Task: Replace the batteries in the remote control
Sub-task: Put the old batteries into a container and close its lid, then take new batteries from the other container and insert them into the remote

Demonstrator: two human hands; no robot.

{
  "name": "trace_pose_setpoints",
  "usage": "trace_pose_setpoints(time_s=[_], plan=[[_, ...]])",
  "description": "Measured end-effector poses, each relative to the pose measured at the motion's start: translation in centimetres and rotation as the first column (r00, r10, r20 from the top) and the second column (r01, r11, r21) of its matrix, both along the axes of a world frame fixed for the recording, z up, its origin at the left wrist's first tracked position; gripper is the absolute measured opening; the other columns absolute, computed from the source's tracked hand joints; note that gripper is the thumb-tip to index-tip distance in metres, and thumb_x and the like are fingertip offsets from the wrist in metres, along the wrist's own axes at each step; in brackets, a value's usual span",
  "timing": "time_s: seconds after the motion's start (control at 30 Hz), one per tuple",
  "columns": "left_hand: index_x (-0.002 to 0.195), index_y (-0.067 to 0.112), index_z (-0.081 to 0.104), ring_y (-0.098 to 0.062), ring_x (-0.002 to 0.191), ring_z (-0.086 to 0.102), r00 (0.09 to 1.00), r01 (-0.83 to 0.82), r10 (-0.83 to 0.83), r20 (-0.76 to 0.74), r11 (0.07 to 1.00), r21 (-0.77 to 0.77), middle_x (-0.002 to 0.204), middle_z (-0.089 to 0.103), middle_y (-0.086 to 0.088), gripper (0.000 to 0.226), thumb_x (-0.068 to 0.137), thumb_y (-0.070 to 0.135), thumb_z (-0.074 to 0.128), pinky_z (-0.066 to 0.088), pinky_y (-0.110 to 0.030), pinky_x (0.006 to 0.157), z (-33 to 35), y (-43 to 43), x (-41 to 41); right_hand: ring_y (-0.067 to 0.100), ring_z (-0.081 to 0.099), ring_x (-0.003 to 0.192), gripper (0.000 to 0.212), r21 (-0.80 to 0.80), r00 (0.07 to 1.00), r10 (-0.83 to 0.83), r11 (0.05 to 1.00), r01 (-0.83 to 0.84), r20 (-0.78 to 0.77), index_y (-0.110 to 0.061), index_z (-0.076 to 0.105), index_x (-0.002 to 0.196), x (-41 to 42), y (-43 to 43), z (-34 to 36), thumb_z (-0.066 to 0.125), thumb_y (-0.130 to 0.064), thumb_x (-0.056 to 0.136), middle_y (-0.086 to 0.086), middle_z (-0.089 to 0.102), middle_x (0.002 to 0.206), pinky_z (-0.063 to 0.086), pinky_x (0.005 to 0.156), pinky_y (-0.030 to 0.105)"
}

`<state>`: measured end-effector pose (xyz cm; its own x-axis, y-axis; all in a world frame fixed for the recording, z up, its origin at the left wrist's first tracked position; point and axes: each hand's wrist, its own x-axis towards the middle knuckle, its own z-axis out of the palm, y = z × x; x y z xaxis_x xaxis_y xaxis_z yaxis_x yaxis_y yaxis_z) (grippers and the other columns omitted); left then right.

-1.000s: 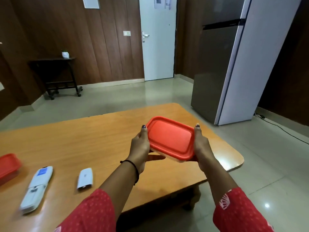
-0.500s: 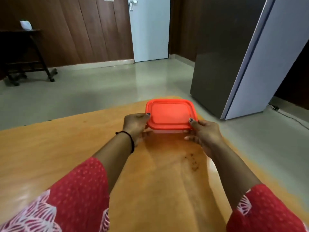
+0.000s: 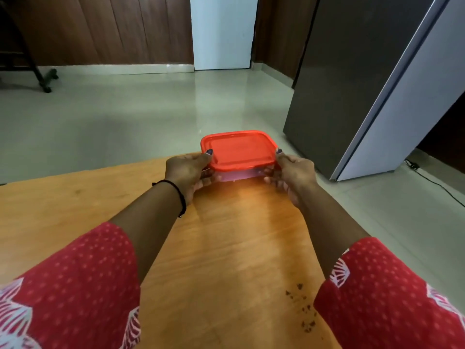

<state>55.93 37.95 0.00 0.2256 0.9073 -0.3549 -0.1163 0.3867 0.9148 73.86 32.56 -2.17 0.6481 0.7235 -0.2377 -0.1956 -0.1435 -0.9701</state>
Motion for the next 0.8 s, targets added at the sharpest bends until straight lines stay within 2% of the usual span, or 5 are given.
trace_pose_setpoints(time_s=[0.1, 0.17, 0.33, 0.53, 0.8], plan=[[0.102, -0.001, 0.058, -0.021, 0.072, 0.063, 1.0, -0.007, 0.007, -0.013, 0.999, 0.04, 0.088, 0.06, -0.011, 0.018, 0.09, 0.013, 0.06, 0.061, -0.032, 0.06, 0.0, -0.3, -0.3, 0.017, 0.066, 0.053, 0.025, 0.035, 0.999, -0.023, 0.999, 0.025, -0.04, -0.006, 0.059, 0.088, -0.6, -0.7, 0.2, 0.05, -0.027, 0.096, 0.006, 0.061, 0.063, 0.055, 0.054, 0.034], [0.106, 0.001, 0.056, -0.021, 0.07, 0.062, 0.996, -0.025, 0.032, -0.078, 0.996, 0.091, 0.087, 0.057, -0.009, 0.02, 0.092, 0.014, 0.059, 0.061, -0.037, 0.066, 0.1, -1.1, -0.8, 0.021, 0.067, 0.068, 0.02, 0.029, 0.994, -0.102, 0.994, 0.103, -0.041, -0.01, 0.053, 0.097, -1.3, -1.7, 0.7, 0.047, -0.029, 0.098, 0.005, 0.057, 0.073, 0.058, 0.063, 0.037], [0.111, 0.007, 0.058, -0.021, 0.074, 0.06, 0.985, -0.007, 0.053, -0.161, 0.963, 0.269, 0.091, 0.057, -0.007, 0.021, 0.095, 0.019, 0.054, 0.06, -0.038, 0.062, 1.9, -5.8, -4.1, 0.015, 0.061, 0.073, 0.018, 0.089, 0.971, -0.231, 0.97, 0.226, 0.053, -0.012, 0.058, 0.103, -4.9, -6.7, 2.8, 0.044, -0.022, 0.098, 0.004, 0.058, 0.099, 0.054, 0.056, 0.029], [0.097, 0.015, 0.062, -0.015, 0.063, 0.059, 0.99, 0.056, 0.013, -0.142, 0.879, 0.473, 0.079, 0.058, -0.003, 0.016, 0.097, 0.02, 0.047, 0.054, -0.032, 0.052, 7.1, -18.4, -12.6, 0.019, 0.058, 0.078, 0.02, 0.239, 0.999, -0.038, 0.97, 0.037, 0.0, -0.007, 0.066, 0.099, -15.2, -19.1, 8.7, 0.052, -0.021, 0.094, 0.008, 0.063, 0.091, 0.052, 0.064, 0.034], [0.099, 0.019, 0.066, -0.015, 0.069, 0.062, 0.994, 0.086, -0.04, -0.098, 0.845, 0.527, 0.08, 0.062, -0.003, 0.022, 0.098, 0.019, 0.045, 0.054, -0.032, 0.057, 12.8, -42.0, -33.3, 0.021, 0.063, 0.084, 0.028, 0.364, 0.986, 0.164, 0.918, -0.159, 0.017, -0.006, 0.064, 0.106, -34.9, -41.4, 15.7, 0.046, -0.026, 0.097, 0.01, 0.066, 0.098, 0.054, 0.07, 0.035]])
